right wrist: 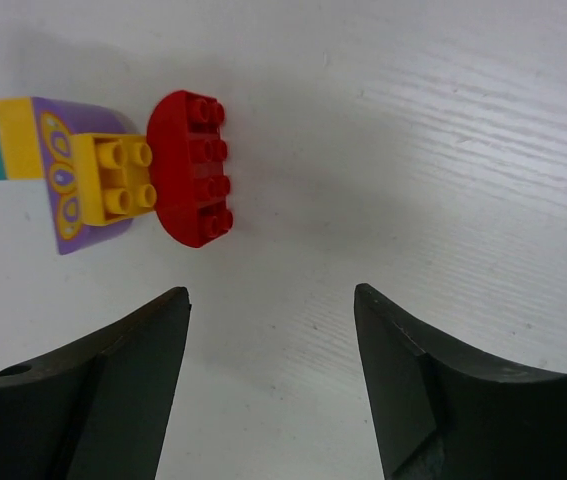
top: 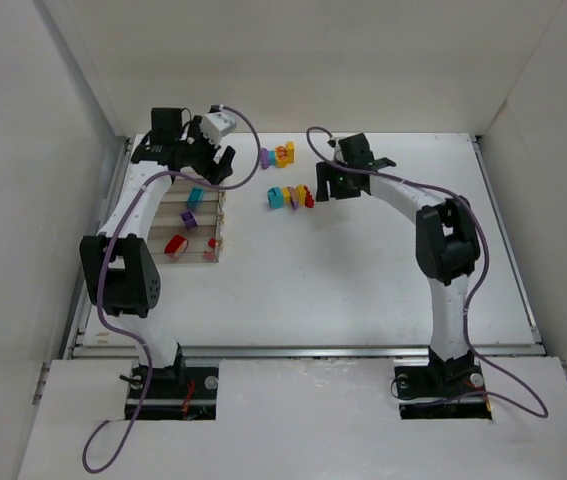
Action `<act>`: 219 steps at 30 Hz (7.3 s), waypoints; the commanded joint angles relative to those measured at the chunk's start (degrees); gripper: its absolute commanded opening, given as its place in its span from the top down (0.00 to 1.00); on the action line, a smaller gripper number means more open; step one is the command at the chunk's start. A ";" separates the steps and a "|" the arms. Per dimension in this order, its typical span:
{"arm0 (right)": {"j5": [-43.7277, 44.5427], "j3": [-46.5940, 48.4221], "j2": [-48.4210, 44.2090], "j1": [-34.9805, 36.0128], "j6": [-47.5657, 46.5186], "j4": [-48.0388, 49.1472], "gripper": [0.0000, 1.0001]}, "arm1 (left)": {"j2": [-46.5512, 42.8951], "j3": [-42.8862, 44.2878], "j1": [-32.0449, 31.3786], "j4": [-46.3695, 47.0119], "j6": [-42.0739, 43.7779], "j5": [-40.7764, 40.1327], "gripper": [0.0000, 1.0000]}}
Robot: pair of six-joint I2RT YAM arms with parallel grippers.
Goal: Sort the legos into containers by color
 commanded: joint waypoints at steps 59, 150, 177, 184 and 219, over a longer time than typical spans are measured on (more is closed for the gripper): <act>4.24 5.43 7.69 5.95 -7.10 9.15 0.88 | 0.02 0.68 -2.80 -2.76 -0.49 0.52 0.24; -4.73 2.02 -0.65 5.77 8.72 12.05 1.00 | 0.99 -4.69 -10.61 -7.78 26.32 -3.61 0.00; -10.62 -3.62 -7.25 6.30 12.32 13.63 1.00 | 10.04 -0.47 -17.30 -2.24 5.22 1.40 0.35; -10.62 -4.23 -7.25 6.30 12.93 13.63 1.00 | 11.09 -0.47 -17.30 -4.87 5.39 1.40 0.88; 3.80 -4.58 -4.09 3.57 12.86 4.32 0.81 | 4.77 -0.99 -13.96 -17.35 14.27 3.59 1.00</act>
